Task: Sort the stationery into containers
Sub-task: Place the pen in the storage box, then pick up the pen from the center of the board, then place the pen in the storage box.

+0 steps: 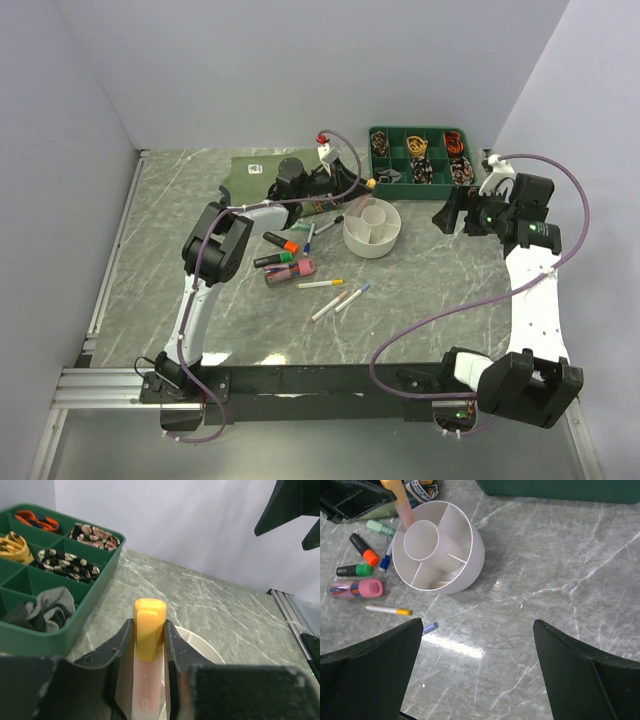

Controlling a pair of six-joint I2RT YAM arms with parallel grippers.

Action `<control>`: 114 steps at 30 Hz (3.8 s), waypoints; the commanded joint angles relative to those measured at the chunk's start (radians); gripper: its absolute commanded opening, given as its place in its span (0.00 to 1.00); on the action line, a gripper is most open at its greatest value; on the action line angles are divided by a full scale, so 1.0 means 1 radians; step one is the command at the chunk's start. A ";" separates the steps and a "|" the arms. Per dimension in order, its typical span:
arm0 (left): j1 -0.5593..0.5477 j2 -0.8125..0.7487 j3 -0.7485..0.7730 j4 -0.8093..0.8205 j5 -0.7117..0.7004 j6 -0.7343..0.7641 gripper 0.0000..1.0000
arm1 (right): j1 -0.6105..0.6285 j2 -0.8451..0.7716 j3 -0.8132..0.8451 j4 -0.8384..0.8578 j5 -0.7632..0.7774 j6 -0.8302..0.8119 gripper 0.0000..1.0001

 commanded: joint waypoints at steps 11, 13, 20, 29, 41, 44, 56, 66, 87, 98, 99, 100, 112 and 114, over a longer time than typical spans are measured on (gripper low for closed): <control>0.074 -0.153 -0.088 0.033 0.048 0.015 0.53 | 0.006 0.028 0.062 0.033 -0.018 0.015 1.00; 0.097 -0.242 -0.137 -0.033 0.065 0.041 0.58 | 0.006 0.027 0.051 0.044 -0.027 0.020 1.00; 0.212 -0.506 -0.113 -1.263 0.122 1.029 0.66 | 0.024 0.041 0.017 0.067 -0.047 -0.048 1.00; 0.269 -0.313 0.134 -2.150 -0.096 1.868 0.52 | 0.053 0.050 0.011 0.097 -0.029 -0.062 1.00; 0.171 -0.284 0.001 -1.957 -0.323 1.968 0.53 | 0.069 0.005 -0.030 0.090 -0.004 -0.073 1.00; 0.159 -0.271 -0.008 -1.931 -0.351 1.969 0.53 | 0.069 -0.007 -0.055 0.093 -0.003 -0.071 1.00; 0.127 -0.215 -0.039 -1.805 -0.412 1.948 0.52 | 0.069 -0.027 -0.076 0.091 0.009 -0.068 1.00; 0.099 -0.178 -0.002 -1.819 -0.404 1.949 0.47 | 0.069 -0.036 -0.093 0.099 0.015 -0.062 1.00; 0.143 -0.441 0.128 -1.711 0.154 1.534 0.01 | 0.069 -0.024 -0.075 0.101 0.012 -0.053 1.00; 0.073 -0.268 -0.033 0.053 0.185 -0.075 0.01 | 0.069 0.008 0.011 0.050 0.014 -0.069 1.00; 0.068 -0.248 -0.033 0.094 0.166 -0.139 0.01 | 0.069 0.007 0.013 0.047 0.011 -0.069 1.00; 0.056 -0.222 -0.022 0.093 0.142 -0.143 0.01 | 0.069 0.007 0.013 0.039 0.011 -0.069 1.00; -0.011 -0.169 -0.146 0.220 0.110 -0.183 0.01 | 0.069 0.030 0.063 -0.056 0.008 -0.129 1.00; -0.010 -0.167 -0.163 0.225 0.114 -0.178 0.01 | 0.069 0.031 0.059 -0.056 0.003 -0.129 1.00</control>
